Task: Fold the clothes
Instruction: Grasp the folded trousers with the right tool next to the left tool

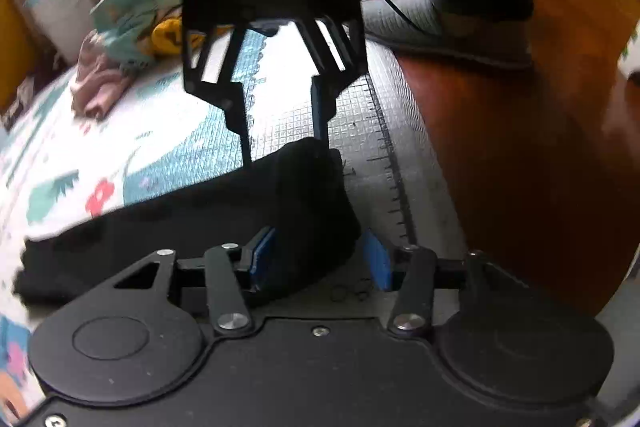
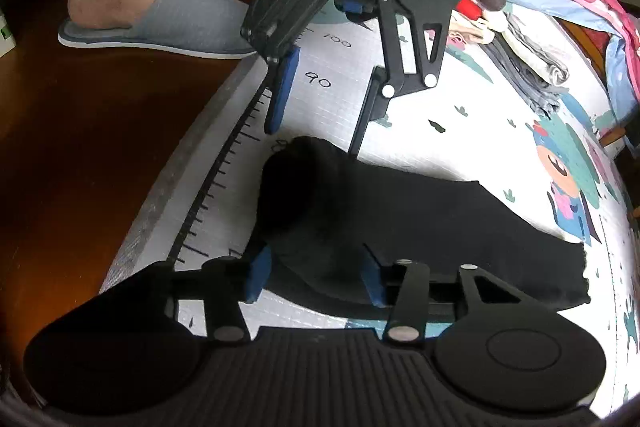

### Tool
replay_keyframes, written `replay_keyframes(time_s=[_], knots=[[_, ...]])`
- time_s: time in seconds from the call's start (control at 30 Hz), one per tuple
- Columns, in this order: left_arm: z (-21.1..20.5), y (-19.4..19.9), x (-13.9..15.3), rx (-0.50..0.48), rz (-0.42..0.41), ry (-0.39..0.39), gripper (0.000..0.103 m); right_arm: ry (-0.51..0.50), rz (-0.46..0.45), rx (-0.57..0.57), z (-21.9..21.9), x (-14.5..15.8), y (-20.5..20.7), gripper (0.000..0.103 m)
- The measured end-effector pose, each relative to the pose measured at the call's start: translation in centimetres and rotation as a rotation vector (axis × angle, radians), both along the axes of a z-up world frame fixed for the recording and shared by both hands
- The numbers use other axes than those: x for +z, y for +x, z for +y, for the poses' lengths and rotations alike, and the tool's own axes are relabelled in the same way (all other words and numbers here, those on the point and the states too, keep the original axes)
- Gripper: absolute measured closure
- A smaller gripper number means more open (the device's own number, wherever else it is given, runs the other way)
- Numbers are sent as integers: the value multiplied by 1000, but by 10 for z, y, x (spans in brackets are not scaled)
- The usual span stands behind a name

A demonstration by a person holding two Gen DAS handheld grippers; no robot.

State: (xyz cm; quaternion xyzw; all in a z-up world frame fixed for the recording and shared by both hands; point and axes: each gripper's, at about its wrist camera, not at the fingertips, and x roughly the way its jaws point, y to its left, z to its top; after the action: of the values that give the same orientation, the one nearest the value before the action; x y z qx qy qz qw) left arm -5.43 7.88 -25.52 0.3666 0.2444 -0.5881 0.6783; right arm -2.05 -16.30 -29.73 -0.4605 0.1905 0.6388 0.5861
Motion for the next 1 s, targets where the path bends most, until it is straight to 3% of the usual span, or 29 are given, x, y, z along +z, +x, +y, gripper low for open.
replay_keyframes(time_s=[0.03, 0.07, 0.1, 0.3, 0.37, 0.5, 0.8, 0.9, 1.0], knots=[[0, -1, -1, 10, 4, -1, 55, -6, 11, 6, 2, -3, 0, 64], [-1, -1, -5, 16, 10, 5, 55, -15, 19, 9, 3, -5, 0, 76], [-3, -2, -9, 17, 13, 13, 55, -22, 16, 8, 3, -7, -2, 79], [-13, -1, -15, 14, 15, 15, 55, 3, -21, 11, -14, 9, -7, 82], [-16, -1, -17, 18, 19, 21, 55, -22, -19, 4, -14, 1, -10, 82], [-20, -5, -20, 6, -4, 48, 55, -31, -4, -48, -12, -12, -10, 77], [-18, -13, -16, -12, -44, 16, 54, -9, -2, -2, -14, -8, -23, 60], [-21, -14, -27, -28, -75, 51, 54, -76, 44, 3, -8, -21, -21, 56], [-23, -14, -27, -37, -95, 58, 54, -67, 106, -23, -10, -21, -11, 55]])
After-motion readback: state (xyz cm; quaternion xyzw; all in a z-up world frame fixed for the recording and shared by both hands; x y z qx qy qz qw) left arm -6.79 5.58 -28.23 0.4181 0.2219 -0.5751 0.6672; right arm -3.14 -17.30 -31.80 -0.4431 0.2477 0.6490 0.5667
